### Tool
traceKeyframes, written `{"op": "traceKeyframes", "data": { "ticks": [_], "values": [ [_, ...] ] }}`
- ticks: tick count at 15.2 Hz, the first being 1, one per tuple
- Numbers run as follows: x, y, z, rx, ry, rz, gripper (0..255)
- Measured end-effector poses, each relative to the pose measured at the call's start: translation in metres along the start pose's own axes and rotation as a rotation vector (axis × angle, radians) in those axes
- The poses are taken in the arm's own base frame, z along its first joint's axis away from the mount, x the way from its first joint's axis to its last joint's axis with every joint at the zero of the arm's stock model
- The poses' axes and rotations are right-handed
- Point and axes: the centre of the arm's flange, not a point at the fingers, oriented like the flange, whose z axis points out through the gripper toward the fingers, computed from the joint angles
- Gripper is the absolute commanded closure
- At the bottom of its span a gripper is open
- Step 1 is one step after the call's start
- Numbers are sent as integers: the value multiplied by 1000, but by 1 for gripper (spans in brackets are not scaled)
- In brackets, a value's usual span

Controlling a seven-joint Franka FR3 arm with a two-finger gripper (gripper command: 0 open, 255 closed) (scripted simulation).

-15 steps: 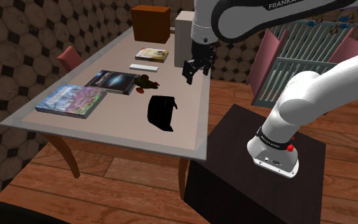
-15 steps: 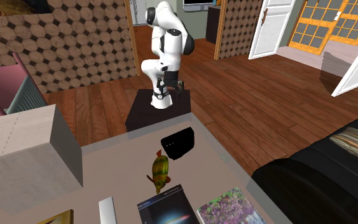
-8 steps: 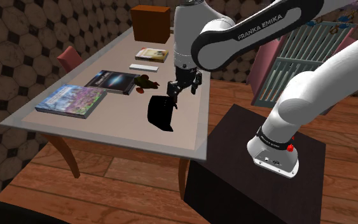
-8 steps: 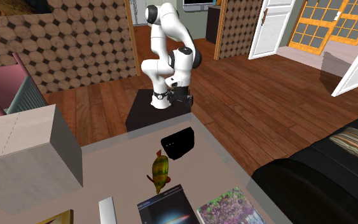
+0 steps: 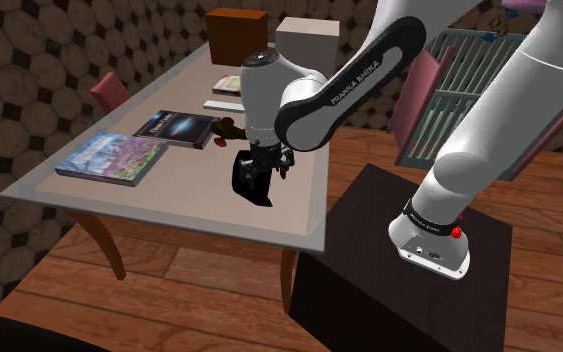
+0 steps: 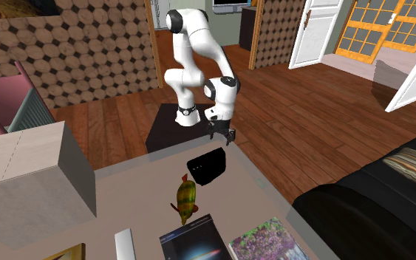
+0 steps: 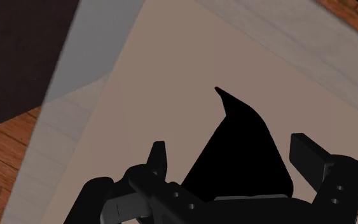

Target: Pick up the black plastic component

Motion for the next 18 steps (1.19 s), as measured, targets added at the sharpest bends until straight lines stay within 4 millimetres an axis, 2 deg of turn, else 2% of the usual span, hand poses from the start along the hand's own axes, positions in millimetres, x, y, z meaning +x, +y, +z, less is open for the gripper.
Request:
{"op": "traceKeyframes", "data": {
  "ticks": [3, 10, 11, 18],
  "values": [
    [0, -17, 23, 1, -9, 38, 0],
    [0, -23, 60, 1, -11, 46, 0],
    [0, -23, 61, 1, -11, 46, 255],
    [-1, -23, 63, 2, -11, 45, 255]
  ]
}}
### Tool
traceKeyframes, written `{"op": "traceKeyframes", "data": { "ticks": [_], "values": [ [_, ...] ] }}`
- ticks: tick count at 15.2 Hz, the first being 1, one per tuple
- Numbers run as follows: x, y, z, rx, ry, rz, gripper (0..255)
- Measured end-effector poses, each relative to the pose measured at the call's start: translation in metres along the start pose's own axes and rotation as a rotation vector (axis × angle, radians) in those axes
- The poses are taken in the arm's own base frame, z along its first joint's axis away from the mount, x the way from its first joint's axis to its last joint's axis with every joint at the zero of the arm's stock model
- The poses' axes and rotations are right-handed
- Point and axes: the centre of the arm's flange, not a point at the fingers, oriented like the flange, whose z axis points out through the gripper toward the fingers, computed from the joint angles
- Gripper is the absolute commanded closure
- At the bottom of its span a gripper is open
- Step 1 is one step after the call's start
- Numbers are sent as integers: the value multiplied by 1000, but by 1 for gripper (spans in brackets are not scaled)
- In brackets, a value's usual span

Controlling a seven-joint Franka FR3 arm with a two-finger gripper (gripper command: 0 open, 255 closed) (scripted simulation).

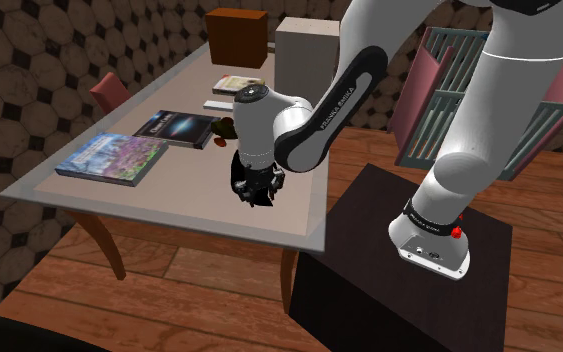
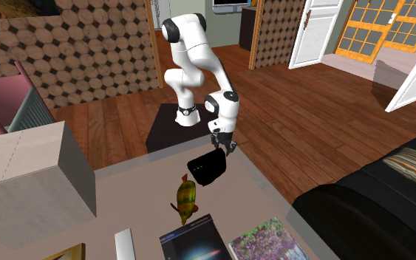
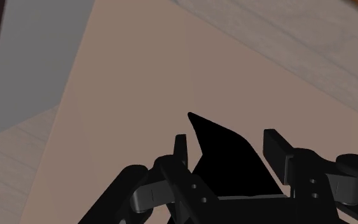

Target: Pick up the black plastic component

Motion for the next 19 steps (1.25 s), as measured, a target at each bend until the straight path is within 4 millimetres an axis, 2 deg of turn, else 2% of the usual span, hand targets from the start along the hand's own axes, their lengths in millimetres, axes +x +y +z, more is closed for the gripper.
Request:
{"op": "traceKeyframes", "data": {
  "ticks": [5, 19],
  "values": [
    [1, 0, -6, 0, 0, 0, 255],
    [2, 4, -76, 0, 1, 0, 255]
  ]
}}
